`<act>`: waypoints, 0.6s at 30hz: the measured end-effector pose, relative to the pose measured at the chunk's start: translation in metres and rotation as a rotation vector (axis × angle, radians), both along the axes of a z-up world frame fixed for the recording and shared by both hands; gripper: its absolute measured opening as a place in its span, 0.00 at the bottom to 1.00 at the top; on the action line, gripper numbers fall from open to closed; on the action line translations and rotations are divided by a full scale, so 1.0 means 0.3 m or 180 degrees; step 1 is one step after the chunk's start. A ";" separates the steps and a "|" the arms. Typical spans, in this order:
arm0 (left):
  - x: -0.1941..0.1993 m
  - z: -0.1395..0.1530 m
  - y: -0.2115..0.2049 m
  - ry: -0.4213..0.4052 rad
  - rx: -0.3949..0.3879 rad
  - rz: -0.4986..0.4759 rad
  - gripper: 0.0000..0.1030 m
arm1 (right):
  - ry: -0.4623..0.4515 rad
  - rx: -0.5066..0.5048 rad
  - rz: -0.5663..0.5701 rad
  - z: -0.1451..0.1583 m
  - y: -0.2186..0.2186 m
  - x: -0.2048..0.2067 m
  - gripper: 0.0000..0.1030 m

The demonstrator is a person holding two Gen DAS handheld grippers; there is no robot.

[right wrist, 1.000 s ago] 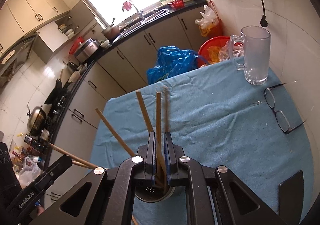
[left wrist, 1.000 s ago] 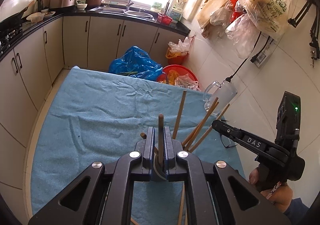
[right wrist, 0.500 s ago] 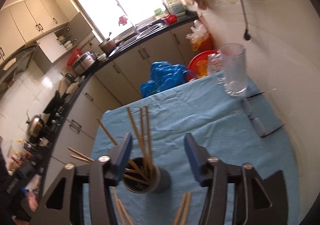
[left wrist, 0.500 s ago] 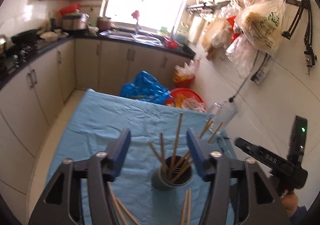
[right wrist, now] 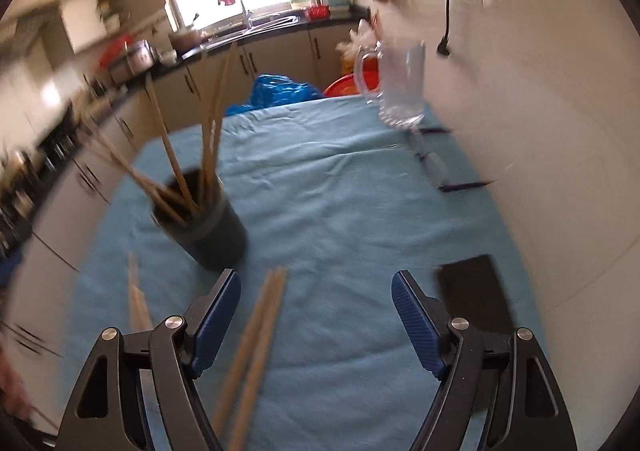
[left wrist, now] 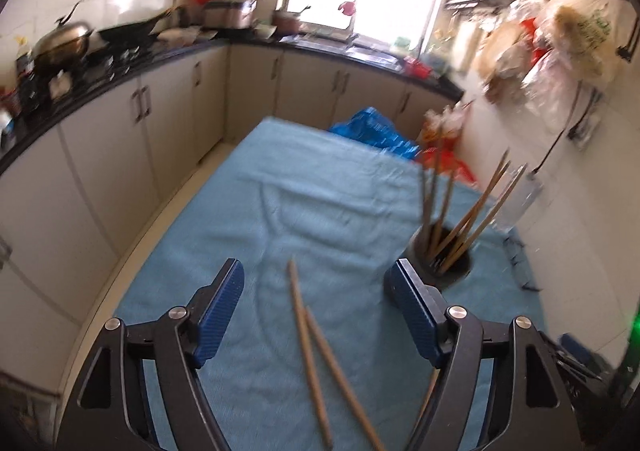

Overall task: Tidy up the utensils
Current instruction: 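Move both open tools back toward the remaining chopsticks on the cloth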

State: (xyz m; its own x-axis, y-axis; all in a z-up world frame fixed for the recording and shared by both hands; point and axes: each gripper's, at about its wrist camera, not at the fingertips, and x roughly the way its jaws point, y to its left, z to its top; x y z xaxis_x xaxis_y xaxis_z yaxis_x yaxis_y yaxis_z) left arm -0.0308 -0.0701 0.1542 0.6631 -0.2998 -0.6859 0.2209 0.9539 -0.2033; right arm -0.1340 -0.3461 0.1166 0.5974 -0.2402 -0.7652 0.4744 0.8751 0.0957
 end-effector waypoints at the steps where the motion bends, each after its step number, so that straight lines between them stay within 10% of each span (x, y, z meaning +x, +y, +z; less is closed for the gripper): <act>1: -0.012 -0.024 0.006 0.0061 0.0000 0.0020 0.73 | 0.0047 -0.0149 0.0014 -0.004 0.024 -0.013 0.80; 18: -0.086 -0.123 -0.060 0.0372 0.0271 -0.0247 0.73 | 0.0518 -0.0369 0.0073 -0.079 0.064 -0.092 0.80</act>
